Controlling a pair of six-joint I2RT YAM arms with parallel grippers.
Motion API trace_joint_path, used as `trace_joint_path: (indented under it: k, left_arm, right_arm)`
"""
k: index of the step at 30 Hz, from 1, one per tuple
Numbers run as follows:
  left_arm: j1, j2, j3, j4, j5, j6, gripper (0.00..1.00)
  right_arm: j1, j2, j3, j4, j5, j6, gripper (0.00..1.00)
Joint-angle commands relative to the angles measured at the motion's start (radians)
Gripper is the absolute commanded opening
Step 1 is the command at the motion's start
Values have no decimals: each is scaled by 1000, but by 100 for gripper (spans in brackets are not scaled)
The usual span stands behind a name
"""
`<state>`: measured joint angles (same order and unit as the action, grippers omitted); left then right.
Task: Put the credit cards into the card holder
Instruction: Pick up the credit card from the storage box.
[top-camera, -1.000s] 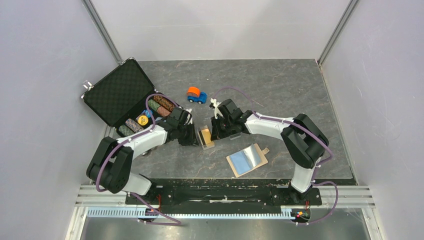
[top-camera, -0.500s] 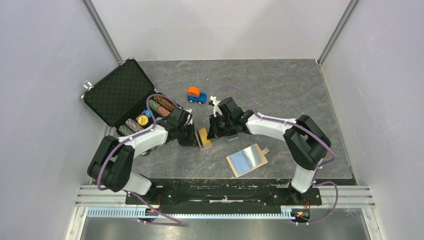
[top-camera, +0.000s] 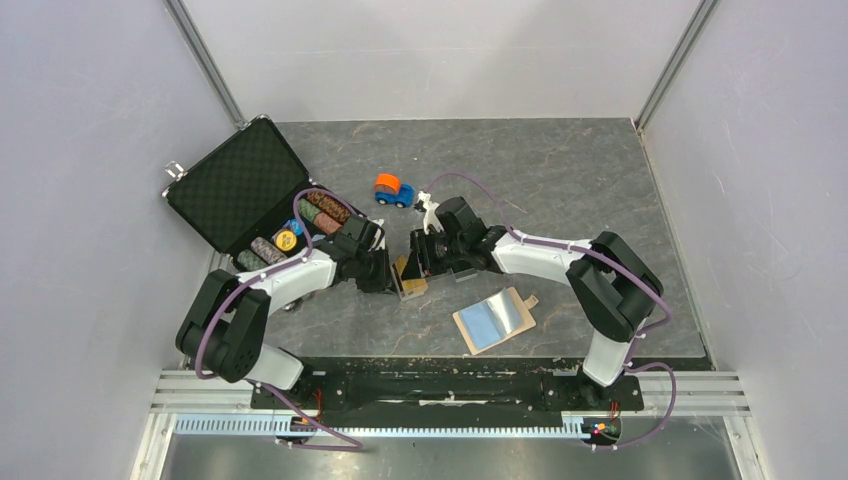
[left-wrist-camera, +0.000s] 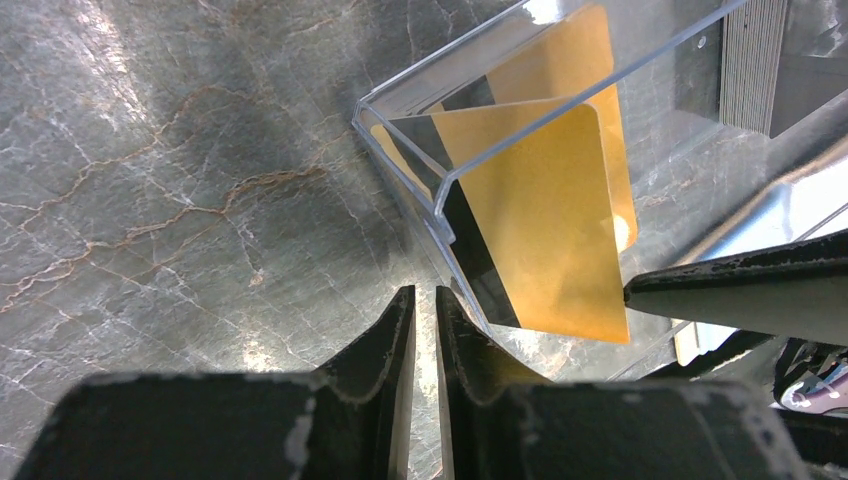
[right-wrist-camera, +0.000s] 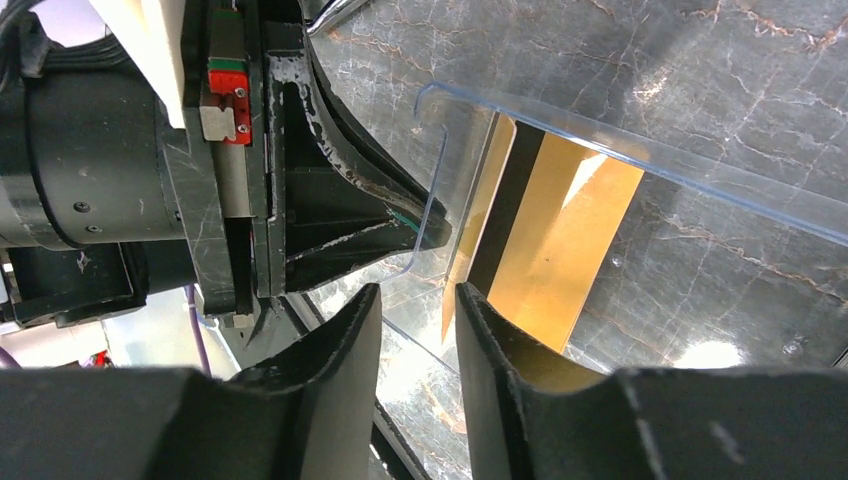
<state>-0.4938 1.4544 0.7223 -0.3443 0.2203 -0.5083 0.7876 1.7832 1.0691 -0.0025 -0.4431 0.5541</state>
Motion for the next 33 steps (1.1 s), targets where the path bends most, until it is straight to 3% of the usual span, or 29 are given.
trace_joint_path:
  k: [1, 12, 20, 23, 26, 33]
  left_arm:
    - [1, 0, 13, 36, 31, -31, 19]
    - [1, -4, 16, 21, 22, -23, 19]
    - [0, -1, 23, 12, 18, -19, 19]
    - [1, 0, 25, 11, 19, -19, 19]
    - [1, 0, 25, 11, 19, -18, 19]
    - [1, 3, 22, 10, 18, -15, 19]
  right_arm:
    - [5, -8, -9, 38, -1, 0, 38]
    - [4, 15, -14, 18, 44, -14, 41]
    - [3, -7, 0, -78, 147, -70, 58]
    - [4, -11, 7, -91, 157, -77, 61]
    - [4, 1, 12, -77, 135, -76, 59]
    - [9, 47, 15, -29, 75, -51, 39]
